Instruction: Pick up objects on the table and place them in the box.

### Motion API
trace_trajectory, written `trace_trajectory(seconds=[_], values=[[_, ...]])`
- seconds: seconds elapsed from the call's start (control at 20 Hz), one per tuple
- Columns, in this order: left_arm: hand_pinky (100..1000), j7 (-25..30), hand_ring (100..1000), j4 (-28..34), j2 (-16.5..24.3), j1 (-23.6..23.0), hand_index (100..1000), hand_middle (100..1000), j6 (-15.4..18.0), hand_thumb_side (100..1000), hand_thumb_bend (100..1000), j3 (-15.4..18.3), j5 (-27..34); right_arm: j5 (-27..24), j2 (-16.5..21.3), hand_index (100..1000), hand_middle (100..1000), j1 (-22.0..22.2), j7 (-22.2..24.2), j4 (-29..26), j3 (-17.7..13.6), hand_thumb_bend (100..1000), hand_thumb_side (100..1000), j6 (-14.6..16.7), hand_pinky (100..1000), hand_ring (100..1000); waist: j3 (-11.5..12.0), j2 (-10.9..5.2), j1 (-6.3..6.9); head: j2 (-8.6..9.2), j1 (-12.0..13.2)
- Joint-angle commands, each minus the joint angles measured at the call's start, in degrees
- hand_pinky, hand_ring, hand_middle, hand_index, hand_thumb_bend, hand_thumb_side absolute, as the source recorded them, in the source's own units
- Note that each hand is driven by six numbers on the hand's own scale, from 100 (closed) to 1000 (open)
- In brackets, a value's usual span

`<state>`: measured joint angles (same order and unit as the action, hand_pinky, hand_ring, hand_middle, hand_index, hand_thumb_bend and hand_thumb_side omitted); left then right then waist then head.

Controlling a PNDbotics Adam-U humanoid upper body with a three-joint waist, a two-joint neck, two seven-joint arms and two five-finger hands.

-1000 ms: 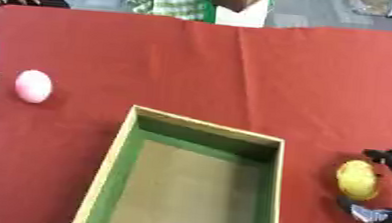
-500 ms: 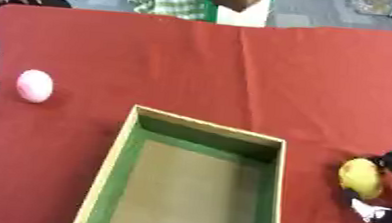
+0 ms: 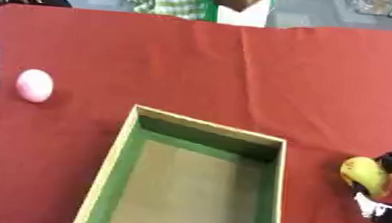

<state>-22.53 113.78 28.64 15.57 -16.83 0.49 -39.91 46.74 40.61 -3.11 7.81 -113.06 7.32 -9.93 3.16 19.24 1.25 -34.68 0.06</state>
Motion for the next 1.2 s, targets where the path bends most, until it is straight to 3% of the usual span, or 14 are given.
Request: trace_trajectory(seconds=[0.05, 0.55, 0.95, 1.2], values=[[529, -0.05, 639, 0.81, 0.7, 0.12, 836, 649, 0.16, 1000, 200, 0.49, 0.14, -2.13, 2.22, 718, 581, -1.15, -1.7, -1.53, -0.04, 100, 396, 0.45, 792, 772, 0.03, -1.13, -0.23, 0.45, 0.3], [521, 0.08, 635, 0.81, 0.94, -0.45, 834, 645, 0.26, 1000, 184, 0.5, 0.23, -7.82, 6.37, 710, 587, -4.52, -1.76, -1.53, -0.37, 100, 367, 4.55, 779, 771, -0.38, -2.16, -1.16, -0.24, 0.73], [519, 0.32, 633, 0.81, 1.67, -1.1, 831, 642, 0.56, 1000, 180, 0.15, 0.3, -16.38, 18.94, 650, 566, -13.56, -0.63, -1.53, 3.07, 100, 345, 12.42, 739, 752, -0.49, -3.26, -1.99, -1.26, 0.35], [517, 0.01, 631, 0.81, 2.02, -1.04, 831, 643, 0.92, 1000, 184, -0.06, 0.56, -22.02, 23.69, 643, 564, -22.06, 2.65, -1.53, 6.86, 100, 345, 16.94, 732, 748, -0.12, -3.65, -1.99, -1.73, -0.22]])
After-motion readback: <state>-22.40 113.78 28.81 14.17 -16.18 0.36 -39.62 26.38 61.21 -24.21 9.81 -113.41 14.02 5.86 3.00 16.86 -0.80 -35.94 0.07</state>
